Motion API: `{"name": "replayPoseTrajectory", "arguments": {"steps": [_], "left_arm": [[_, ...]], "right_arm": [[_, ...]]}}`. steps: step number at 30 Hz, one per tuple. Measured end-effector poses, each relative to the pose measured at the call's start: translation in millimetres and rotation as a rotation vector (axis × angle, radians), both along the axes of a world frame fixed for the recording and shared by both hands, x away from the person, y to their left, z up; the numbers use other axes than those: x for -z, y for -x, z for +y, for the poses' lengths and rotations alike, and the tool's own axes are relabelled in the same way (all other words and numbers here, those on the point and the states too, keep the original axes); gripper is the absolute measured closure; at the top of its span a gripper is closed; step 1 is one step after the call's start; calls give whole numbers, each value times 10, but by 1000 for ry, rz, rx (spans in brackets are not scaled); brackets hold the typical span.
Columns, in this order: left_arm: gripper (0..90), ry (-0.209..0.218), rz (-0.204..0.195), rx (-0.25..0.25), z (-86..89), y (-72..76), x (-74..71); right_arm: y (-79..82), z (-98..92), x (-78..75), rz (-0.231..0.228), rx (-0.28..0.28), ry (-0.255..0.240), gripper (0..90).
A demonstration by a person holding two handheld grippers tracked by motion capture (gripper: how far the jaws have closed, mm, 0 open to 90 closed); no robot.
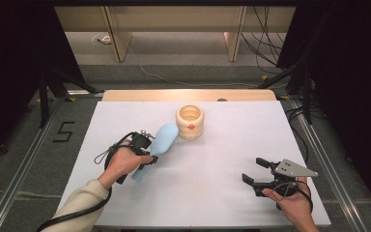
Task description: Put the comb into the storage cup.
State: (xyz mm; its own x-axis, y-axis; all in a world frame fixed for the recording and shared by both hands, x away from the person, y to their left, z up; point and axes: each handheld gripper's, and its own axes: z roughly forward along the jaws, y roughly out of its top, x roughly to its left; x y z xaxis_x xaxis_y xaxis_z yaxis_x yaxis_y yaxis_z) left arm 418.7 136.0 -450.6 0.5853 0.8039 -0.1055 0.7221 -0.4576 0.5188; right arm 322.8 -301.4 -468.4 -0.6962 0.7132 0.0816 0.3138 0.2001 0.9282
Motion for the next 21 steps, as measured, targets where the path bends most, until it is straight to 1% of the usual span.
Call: {"name": "replayPoseTrajectory", "arguments": {"steps": [1, 4, 6, 7, 9, 10, 12, 15, 16, 17, 19, 21], "left_arm": [[694, 14, -13, -10, 14, 20, -7], [694, 35, -45, -28, 45, 60, -27], [694, 50, -79, -39, 60, 91, -46], [694, 64, -99, -49, 65, 109, -54], [694, 90, -151, -71, 79, 148, -61], [694, 100, -162, -77, 86, 163, -64], [694, 120, -172, -79, 91, 186, -65], [694, 129, -190, -75, 75, 212, -71], [694, 136, -192, -70, 66, 218, -75], [694, 145, -201, -76, 53, 227, -78], [694, 153, -190, -69, 34, 244, -89], [694, 168, -199, -69, 7, 269, -92]], "right_arm": [[-2, 0, 1, -1, 0, 2, 165], [-4, 6, 4, 0, -2, 2, 165], [-3, 12, 5, 4, -2, 3, 165], [-4, 14, 6, 4, -2, 4, 165], [-3, 19, 6, 5, -4, 4, 165], [-2, 20, 5, 5, -4, 4, 165], [-2, 20, 4, 2, -7, 2, 165], [1, 23, 4, 3, -9, 5, 165], [2, 24, 2, 1, -10, 4, 165], [7, 28, -2, 2, -10, 1, 165], [12, 32, -9, 0, -13, -1, 165], [18, 41, -17, -3, -16, -4, 165]]}}
